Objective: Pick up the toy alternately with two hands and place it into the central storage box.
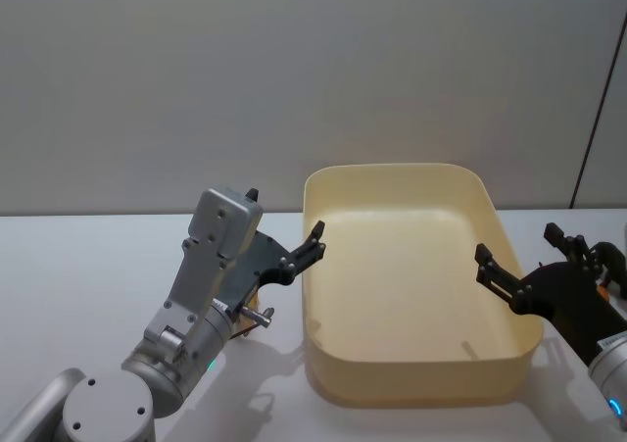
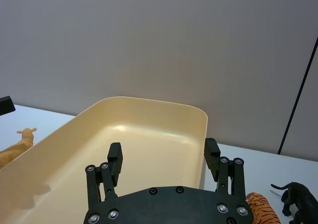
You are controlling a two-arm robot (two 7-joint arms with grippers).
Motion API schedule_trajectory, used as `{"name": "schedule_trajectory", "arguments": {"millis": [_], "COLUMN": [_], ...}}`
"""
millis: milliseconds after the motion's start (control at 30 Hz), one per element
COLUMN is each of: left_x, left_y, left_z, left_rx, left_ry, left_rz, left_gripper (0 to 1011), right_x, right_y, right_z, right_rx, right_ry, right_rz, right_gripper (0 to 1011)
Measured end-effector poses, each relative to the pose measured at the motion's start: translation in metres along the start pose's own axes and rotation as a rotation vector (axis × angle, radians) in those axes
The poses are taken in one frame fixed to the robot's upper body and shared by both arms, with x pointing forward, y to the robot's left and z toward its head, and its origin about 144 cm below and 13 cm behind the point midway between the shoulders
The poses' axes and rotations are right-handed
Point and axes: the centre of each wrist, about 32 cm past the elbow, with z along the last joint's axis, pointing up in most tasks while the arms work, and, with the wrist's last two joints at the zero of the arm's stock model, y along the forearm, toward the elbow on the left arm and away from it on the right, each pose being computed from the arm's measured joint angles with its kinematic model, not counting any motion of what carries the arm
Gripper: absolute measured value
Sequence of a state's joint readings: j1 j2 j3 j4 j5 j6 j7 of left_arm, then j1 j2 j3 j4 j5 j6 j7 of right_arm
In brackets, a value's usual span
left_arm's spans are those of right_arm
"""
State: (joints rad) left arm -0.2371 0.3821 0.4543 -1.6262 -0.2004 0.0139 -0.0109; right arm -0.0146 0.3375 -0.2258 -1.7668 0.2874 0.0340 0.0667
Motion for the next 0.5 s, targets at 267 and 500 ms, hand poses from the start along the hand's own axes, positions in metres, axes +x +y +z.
{"name": "schedule_trajectory", "arguments": {"millis": [267, 500], "left_x": [0.0000, 0.0000], "left_y": [0.0000, 0.0000], "left_z": [0.0000, 0.0000], "left_rx": [0.000, 0.000], "left_ry": [0.000, 0.000], "left_rz": [0.000, 0.000], "left_gripper": [1001, 1001], "right_x": [0.0000, 0.0000], "right_y": [0.0000, 0.0000], "right_z": [0.0000, 0.0000], "right_rx": [0.000, 0.000], "right_ry": [0.000, 0.000], "right_rz": [0.000, 0.000], "right_gripper": [1001, 1001]}}
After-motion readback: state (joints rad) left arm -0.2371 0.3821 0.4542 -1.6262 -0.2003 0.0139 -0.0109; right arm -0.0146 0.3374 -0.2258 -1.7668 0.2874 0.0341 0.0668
